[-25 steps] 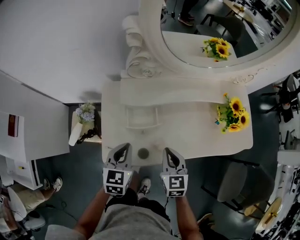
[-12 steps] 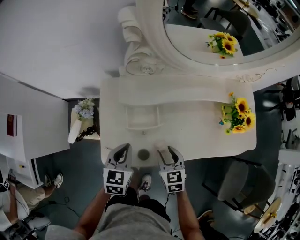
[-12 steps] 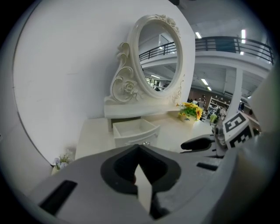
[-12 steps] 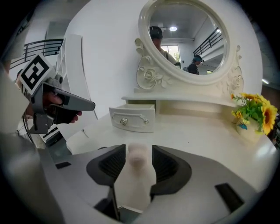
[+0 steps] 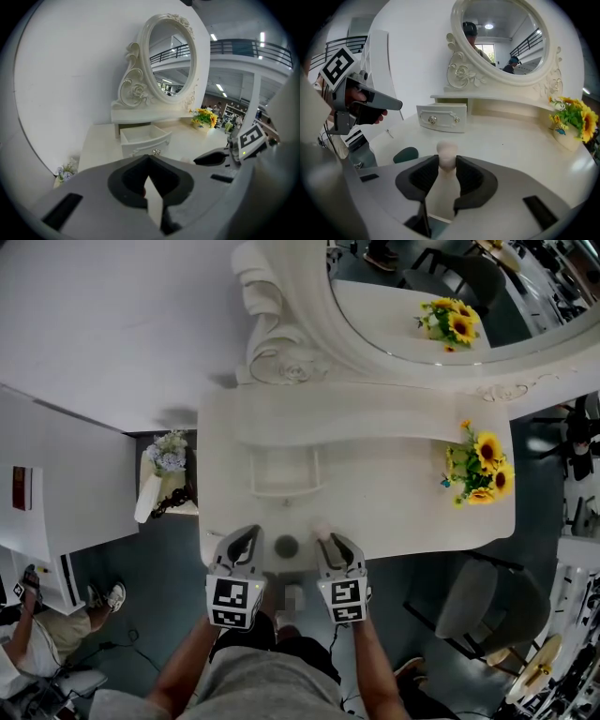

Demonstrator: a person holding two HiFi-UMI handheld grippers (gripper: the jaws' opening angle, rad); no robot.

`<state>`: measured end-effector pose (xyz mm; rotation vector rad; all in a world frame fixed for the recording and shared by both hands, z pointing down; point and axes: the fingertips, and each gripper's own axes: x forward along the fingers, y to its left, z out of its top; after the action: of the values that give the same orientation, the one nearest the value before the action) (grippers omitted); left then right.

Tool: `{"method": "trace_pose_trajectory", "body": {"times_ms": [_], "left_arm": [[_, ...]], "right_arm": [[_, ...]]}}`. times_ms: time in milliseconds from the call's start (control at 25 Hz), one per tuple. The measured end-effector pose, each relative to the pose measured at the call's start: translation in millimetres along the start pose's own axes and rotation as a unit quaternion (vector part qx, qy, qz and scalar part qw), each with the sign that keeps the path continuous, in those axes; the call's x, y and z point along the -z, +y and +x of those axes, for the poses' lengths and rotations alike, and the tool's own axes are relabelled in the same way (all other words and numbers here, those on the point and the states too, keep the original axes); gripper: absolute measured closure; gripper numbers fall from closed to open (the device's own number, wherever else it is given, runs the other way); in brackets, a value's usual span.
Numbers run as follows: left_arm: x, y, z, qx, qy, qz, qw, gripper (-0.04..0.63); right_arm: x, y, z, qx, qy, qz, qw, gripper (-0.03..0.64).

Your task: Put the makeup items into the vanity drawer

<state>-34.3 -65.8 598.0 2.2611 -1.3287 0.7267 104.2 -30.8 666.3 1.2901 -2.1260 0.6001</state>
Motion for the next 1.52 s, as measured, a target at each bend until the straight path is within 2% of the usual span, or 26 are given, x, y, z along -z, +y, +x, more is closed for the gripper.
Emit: {"method": "trace_pose_trajectory", "body": {"times_ms": [160, 320, 960, 1240, 1520], "left_arm": [[-3, 0, -5, -0.003, -0.004, 0.001, 1.0, 0.595], [-10, 3, -13, -0.01, -0.013, 0.0, 0.9999, 0.595], [-66, 15, -55, -0.036, -0.087, 0.013, 0.9955, 0.595], [-74, 32, -59, -0.053, -0.099, 0.008, 0.9937, 0.595], [-75, 49, -49, -0.064, -0.096, 0.002, 0.9934, 0.595]], "right_arm": [[-5, -1, -3, 0.002, -0.005, -0.005, 1.0, 0.497], [-23, -2, -14, 0.005, -0.03, -0.01, 0.999, 0.5], [-123, 12, -55, 0.007, -0.141, -0.056, 0.988, 0.505], [-155, 18, -34, -0.003, -0.157, -0.074, 0.985, 0.505], [-164, 22, -3, -0.015, -0.144, -0.078, 0.986, 0.505]]}}
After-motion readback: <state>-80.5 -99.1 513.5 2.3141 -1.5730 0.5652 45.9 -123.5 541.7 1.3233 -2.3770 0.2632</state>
